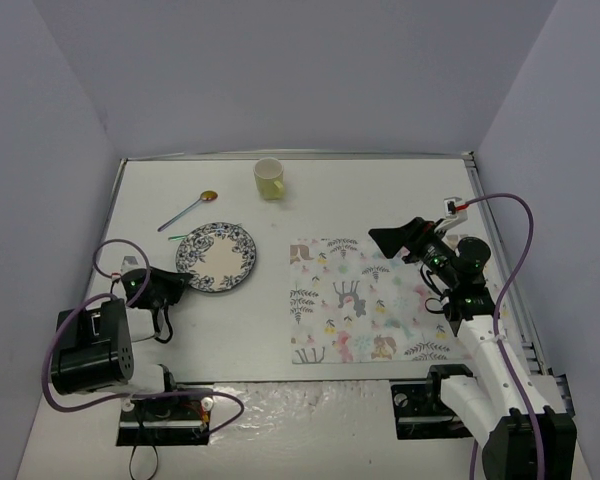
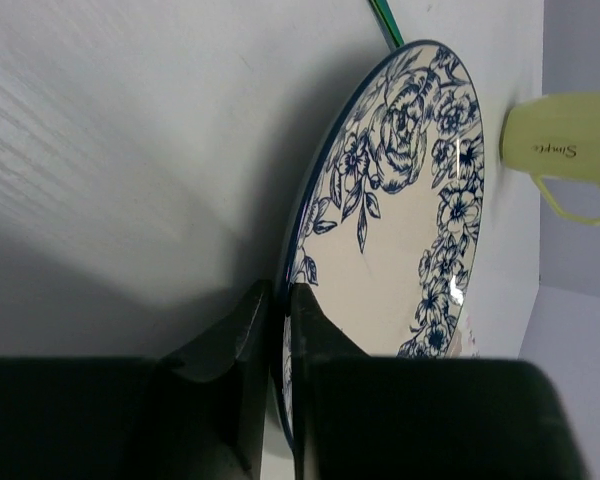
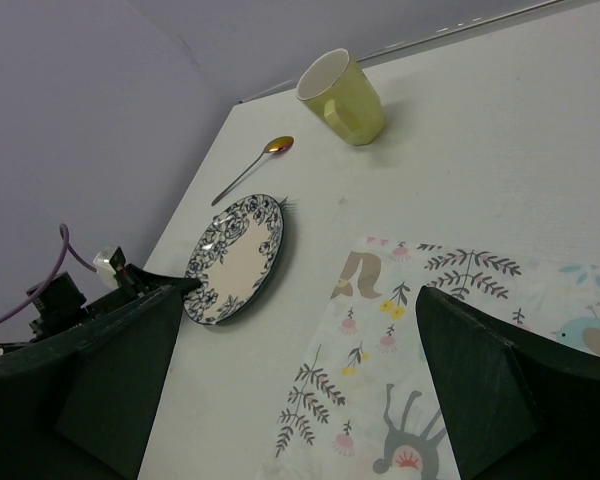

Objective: Set the dinner table for one person

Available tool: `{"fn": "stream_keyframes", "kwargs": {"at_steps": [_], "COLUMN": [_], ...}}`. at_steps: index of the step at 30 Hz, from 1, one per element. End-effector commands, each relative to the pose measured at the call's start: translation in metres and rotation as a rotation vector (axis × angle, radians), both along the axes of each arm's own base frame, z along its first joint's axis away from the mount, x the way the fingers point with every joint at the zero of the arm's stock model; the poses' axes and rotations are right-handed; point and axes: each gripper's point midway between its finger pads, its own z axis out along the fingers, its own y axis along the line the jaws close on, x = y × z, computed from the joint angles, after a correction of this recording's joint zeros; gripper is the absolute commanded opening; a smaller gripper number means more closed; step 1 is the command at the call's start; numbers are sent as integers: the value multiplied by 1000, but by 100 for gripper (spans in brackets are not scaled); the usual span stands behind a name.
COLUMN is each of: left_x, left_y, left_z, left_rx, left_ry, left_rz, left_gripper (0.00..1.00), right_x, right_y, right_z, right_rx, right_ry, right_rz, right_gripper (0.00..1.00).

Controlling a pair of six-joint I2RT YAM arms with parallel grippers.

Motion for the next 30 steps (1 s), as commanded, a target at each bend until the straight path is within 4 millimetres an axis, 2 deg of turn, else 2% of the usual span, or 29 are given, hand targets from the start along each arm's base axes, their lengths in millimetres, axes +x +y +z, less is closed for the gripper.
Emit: {"fn": "stream_keyframes", "kwargs": {"at_steps": [1, 9, 11, 16, 22, 25, 28, 30], "left_x": [-27, -26, -26, -28, -24, -21, -17, -17], "left_y": [-6, -22, -25, -34, -47, -61, -84, -113], "left_z": [-25, 18, 45, 80, 106, 118, 134, 146], "left_rx": [1, -41, -37, -46, -86, -93, -99, -97], "left_ry": [125, 7, -75, -164, -249, -274, -310, -329], "left_rz": [-20, -78, -90, -136, -201, -265, -342, -424], "left_gripper": [0, 0, 0, 0, 0, 0, 0, 0], "right_x": [-2, -4, -4, -5, -9, -11, -14, -17], "right_y": [5, 5, 4, 3, 2, 0, -1, -1], "right_z": [30, 38, 42, 48, 63, 72, 83, 92], "right_rx": [-12, -21, -25, -29, -20, -29, -21, -6], "right_ry": [-134, -145, -151, -161, -178, -189, -196, -201], "right_rz": [32, 31, 26, 20, 7, -6, -16, -21], "right_gripper": [100, 100, 100, 100, 100, 100, 100, 100]}}
